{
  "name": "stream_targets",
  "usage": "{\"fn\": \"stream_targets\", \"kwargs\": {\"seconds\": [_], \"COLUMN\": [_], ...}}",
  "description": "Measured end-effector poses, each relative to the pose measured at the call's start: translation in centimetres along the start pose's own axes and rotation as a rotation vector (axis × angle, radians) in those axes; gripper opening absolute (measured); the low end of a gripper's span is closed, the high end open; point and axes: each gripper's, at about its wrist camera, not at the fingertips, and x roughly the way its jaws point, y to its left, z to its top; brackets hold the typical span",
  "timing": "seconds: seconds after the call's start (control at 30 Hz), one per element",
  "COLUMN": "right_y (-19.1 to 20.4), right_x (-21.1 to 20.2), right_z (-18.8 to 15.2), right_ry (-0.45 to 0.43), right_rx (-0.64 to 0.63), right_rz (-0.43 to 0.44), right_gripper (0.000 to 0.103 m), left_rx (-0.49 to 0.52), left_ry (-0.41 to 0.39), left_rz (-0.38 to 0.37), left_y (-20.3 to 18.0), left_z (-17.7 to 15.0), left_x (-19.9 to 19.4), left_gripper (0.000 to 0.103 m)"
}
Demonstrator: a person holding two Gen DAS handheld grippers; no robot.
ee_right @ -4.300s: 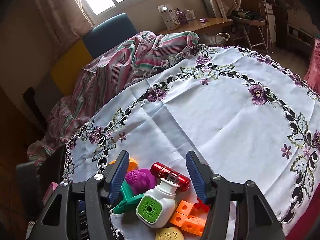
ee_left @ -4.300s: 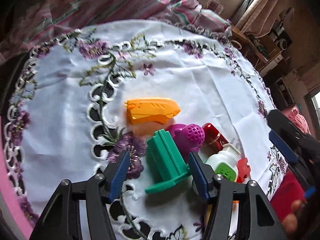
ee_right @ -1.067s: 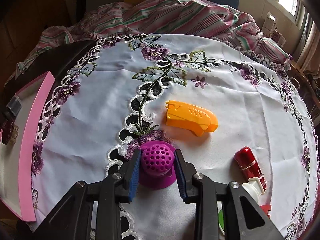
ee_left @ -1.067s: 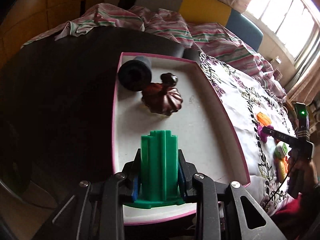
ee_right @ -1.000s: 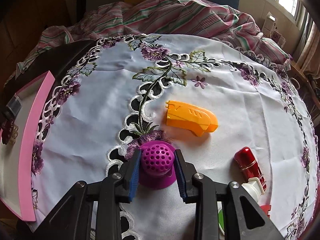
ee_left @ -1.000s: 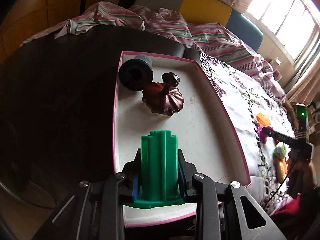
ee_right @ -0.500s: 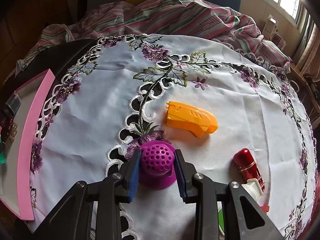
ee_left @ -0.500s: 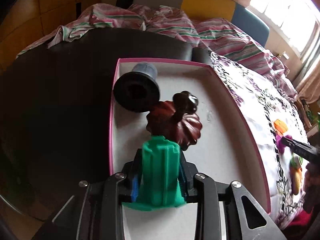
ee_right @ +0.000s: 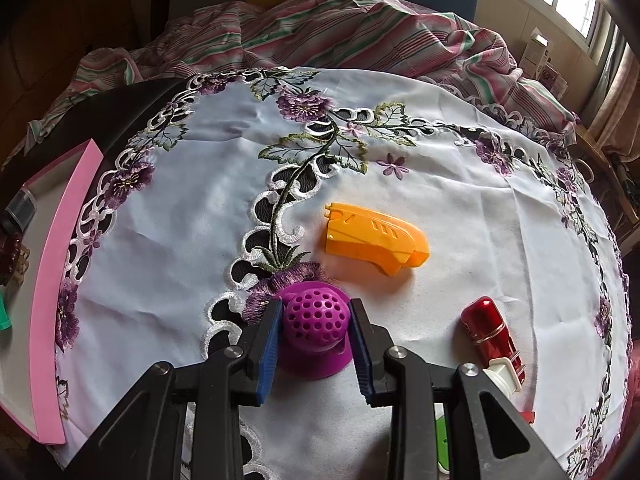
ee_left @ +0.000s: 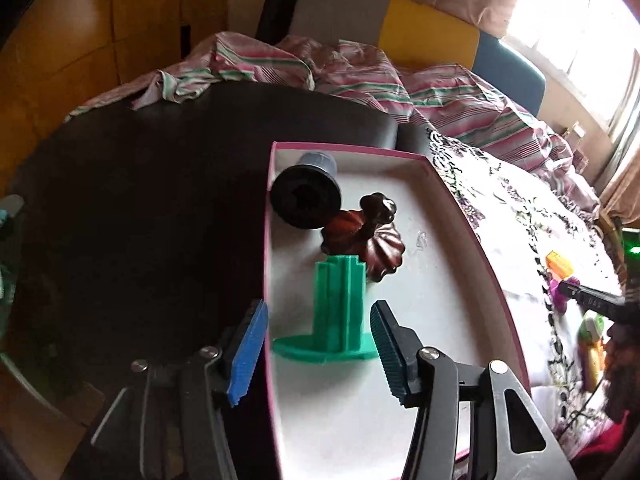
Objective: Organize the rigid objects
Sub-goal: 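Carry the magenta cup into the tray and open the right tool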
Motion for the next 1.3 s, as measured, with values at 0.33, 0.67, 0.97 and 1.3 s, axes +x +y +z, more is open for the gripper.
{"fn": "stream_targets", "kwargs": {"seconds": [0.33, 0.67, 0.97, 1.3], "right_y": [0.1, 0.1, 0.1, 6.2], "right_x": [-0.2, -0.6, -1.5, -6.6], "right_z": [-0.1, 0.0, 0.2, 2.1], "right_ry": [-0.005, -0.019, -0.051, -0.165], "right_rx": [-0.001, 0.002, 0.022, 0.007], "right_rz": [-0.007, 0.004, 0.060, 0.252], "right_gripper": [0.032, 0.032, 0.032, 0.032], "left_rx": [0.048, 0.053, 0.057, 0.045], "left_ry": [-0.024, -0.027, -0.032, -0.056], "left_rz": [0.055, 0.055, 0.053, 0.060], "left_y": [-0.8, -1.0, -1.1, 0.0], "left_z": [-0.7, -1.0, -1.1, -1.2], "left_x": [-1.9, -2.4, -2.5, -2.9], "left_gripper": [0.054, 0.054, 0.054, 0.054]}}
